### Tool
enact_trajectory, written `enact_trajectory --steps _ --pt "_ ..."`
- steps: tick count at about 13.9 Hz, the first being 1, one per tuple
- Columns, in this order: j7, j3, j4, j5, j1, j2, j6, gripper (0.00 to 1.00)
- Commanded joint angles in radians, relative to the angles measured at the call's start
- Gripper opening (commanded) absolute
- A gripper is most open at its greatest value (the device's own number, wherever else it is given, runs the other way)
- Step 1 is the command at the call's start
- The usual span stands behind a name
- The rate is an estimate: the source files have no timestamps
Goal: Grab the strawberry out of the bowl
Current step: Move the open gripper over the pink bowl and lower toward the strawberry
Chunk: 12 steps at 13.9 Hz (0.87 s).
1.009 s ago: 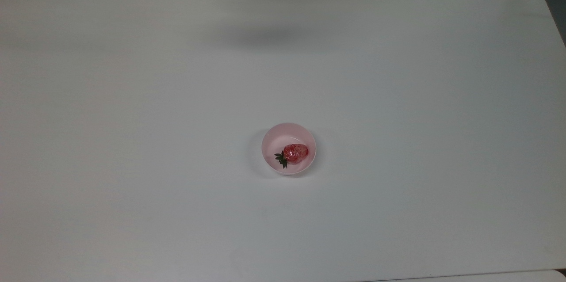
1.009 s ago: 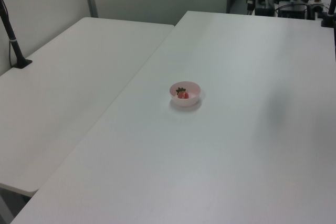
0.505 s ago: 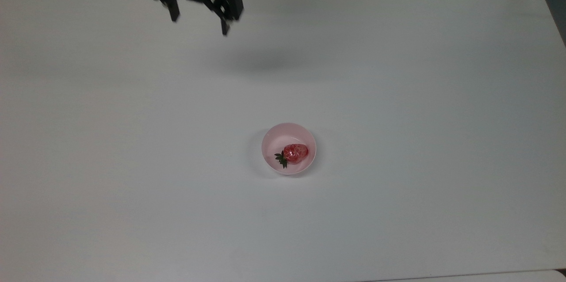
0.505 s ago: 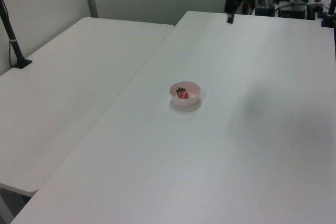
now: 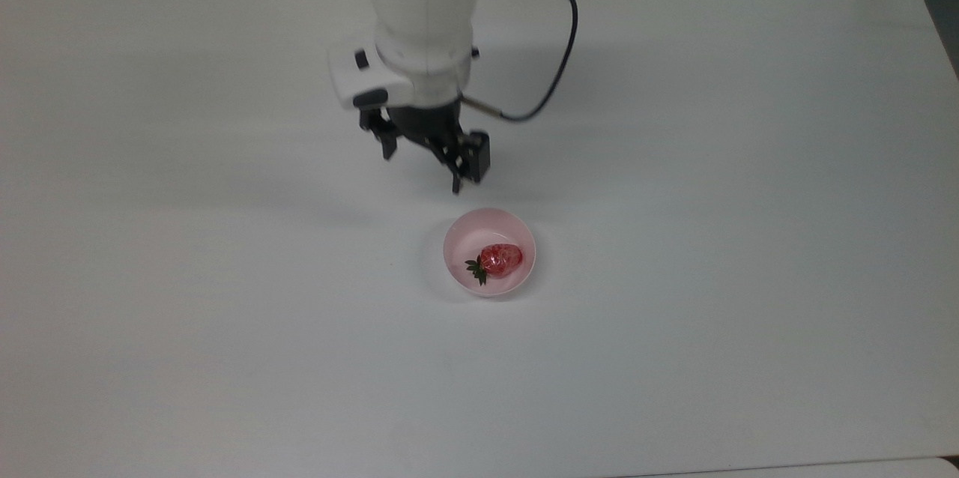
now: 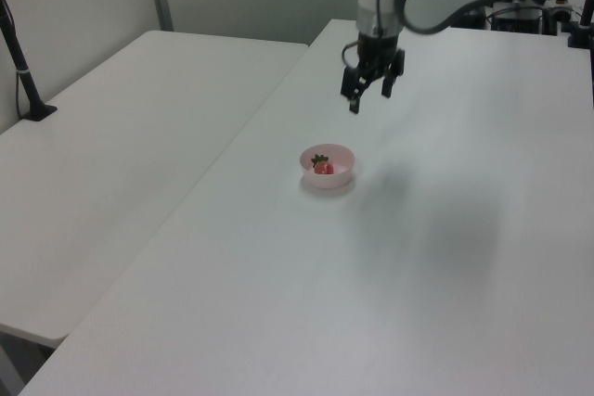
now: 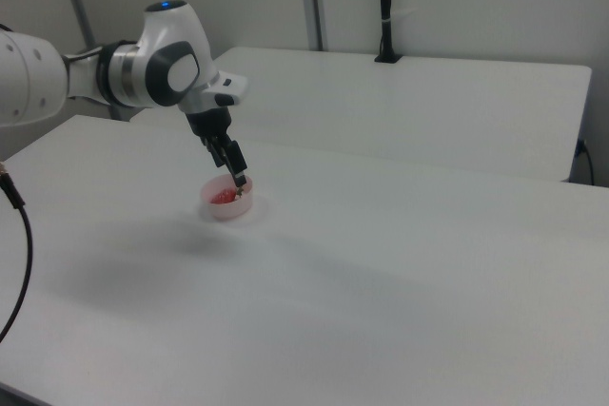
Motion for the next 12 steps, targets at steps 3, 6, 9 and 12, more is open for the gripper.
enact_trajectory --steps 3,6,9,12 --pt "0.185 0.051 0.041 -0.009 0.01 0.083 0.164 0.99" --pt "0.188 0.076 0.044 -0.023 0.012 0.126 0.176 0.9" --pt "0.241 0.08 0.044 -0.025 0.01 0.155 0.241 0.78" --pt "0.268 0.097 0.045 -0.048 0.01 0.175 0.258 0.75"
